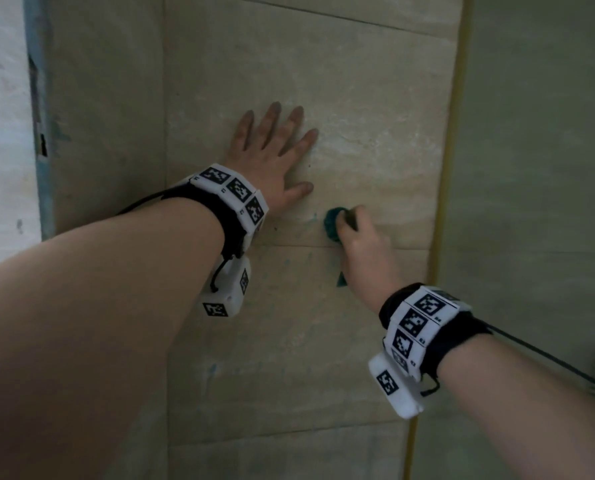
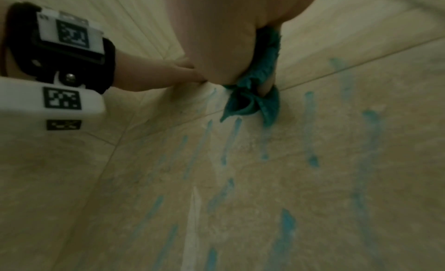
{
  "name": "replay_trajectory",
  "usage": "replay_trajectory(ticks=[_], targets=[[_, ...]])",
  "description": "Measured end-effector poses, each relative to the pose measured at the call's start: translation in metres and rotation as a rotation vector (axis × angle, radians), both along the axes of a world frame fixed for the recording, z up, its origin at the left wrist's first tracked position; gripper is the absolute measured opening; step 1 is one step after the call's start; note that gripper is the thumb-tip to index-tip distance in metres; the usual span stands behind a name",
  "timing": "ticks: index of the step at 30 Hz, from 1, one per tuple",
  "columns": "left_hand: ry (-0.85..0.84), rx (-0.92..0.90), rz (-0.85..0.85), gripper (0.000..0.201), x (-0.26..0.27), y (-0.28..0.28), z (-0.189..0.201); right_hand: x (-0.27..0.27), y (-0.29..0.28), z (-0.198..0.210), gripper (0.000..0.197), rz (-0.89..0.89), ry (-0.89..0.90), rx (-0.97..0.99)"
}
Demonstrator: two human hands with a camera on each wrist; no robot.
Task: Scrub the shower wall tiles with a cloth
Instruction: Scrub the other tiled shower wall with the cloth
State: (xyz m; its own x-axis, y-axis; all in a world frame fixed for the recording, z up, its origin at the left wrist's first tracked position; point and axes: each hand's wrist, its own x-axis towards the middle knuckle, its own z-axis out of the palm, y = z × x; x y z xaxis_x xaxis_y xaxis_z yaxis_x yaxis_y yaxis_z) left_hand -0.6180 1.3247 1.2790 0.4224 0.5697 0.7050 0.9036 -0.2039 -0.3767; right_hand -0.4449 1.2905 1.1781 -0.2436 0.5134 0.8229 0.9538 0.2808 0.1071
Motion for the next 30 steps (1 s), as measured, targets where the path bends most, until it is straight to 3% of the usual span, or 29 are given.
replay_trajectory(ticks=[3,8,19,25,30], targets=[[-0.005,0.001,-0.001,0.076,0.001,-0.002,0.000,0.005,-0.003,-0.001,0.049,-0.038,-0.062,-0.005],[-0.007,0.008,-0.014,0.076,0.000,-0.001,-0.001,0.017,-0.011,0.019,0.041,-0.351,0.214,-0.053],[-0.005,0.012,-0.014,0.077,0.000,0.001,-0.002,-0.001,-0.014,-0.005,0.043,-0.205,-0.059,-0.180],[-0.004,0.036,-0.024,0.077,0.000,0.004,-0.004,0.013,-0.009,0.014,0.034,-0.424,0.005,-0.114],[0.005,0.034,-0.014,0.076,0.000,0.004,-0.003,0.027,0.004,0.019,0.034,-0.680,0.076,-0.210]])
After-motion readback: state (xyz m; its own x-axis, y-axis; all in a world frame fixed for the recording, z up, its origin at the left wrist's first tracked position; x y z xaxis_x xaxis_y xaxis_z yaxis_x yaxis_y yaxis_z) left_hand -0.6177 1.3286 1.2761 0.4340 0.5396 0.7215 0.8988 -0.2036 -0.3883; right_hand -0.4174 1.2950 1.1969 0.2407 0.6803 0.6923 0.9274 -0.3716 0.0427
